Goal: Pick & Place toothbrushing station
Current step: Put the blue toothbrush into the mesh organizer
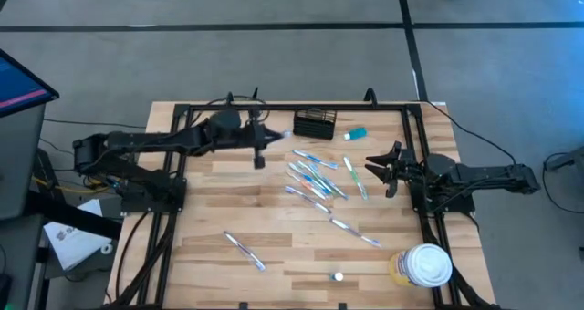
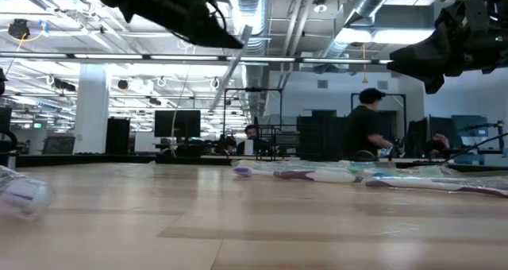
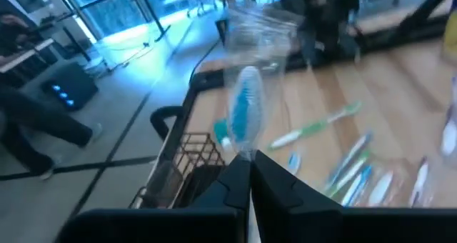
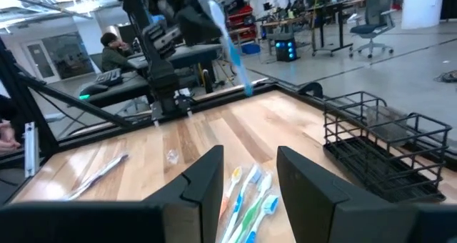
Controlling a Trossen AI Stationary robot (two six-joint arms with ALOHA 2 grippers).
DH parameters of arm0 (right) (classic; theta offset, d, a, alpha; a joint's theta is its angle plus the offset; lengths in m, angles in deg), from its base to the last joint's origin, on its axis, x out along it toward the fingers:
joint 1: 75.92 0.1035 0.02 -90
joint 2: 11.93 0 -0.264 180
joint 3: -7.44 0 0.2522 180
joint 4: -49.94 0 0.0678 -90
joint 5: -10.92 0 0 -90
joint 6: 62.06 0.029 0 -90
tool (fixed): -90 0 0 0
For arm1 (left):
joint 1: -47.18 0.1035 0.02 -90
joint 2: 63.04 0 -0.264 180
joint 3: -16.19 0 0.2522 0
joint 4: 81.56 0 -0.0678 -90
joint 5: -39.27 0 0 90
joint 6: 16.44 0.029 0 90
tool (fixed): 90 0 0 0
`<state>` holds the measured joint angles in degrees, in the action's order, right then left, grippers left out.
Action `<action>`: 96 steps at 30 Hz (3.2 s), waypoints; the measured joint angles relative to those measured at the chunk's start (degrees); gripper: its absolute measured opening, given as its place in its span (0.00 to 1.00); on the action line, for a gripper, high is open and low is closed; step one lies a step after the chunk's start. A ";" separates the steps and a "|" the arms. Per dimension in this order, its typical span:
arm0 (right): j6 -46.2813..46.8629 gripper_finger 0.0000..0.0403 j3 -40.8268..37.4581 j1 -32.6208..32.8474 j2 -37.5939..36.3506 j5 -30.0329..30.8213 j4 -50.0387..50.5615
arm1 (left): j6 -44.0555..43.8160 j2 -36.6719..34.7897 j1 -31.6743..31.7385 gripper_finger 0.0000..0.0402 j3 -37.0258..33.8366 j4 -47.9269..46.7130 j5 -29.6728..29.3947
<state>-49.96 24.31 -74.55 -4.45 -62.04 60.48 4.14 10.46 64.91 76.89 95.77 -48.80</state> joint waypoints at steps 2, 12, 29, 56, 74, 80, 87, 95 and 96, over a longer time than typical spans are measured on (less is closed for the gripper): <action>0.00 0.30 0.00 0.00 0.00 0.00 -0.27 | -1.54 1.18 1.81 0.00 0.08 5.09 2.07; -0.02 0.30 0.00 0.07 0.00 0.10 -4.52 | -8.65 13.54 9.85 0.00 0.01 28.79 8.22; -11.55 0.30 0.00 -0.02 0.00 0.07 -13.60 | -19.77 32.30 17.75 0.00 13.33 44.36 13.37; -14.08 0.30 0.00 -0.02 0.00 0.14 -12.21 | -24.67 39.45 20.02 0.00 14.05 45.40 16.53; -14.05 0.30 0.00 0.00 0.00 0.16 -11.74 | -24.26 43.69 20.47 0.00 14.02 46.91 16.53; -14.03 0.30 0.00 0.00 0.00 0.16 -11.11 | -24.28 44.25 20.55 0.00 14.02 46.49 16.53; -14.03 0.30 0.00 -0.02 0.00 0.18 -10.60 | -24.72 44.83 20.55 0.00 14.02 46.92 16.53; -14.03 0.30 0.00 -0.02 0.00 0.18 -10.60 | -25.57 44.83 20.55 0.00 14.02 46.72 16.53; -14.03 0.30 0.00 0.00 0.00 0.18 -10.60 | -25.57 44.83 20.55 0.00 14.02 46.51 16.53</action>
<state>-64.00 24.31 -74.55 -4.44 -61.87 49.88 -21.44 55.29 85.46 90.92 142.28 -32.27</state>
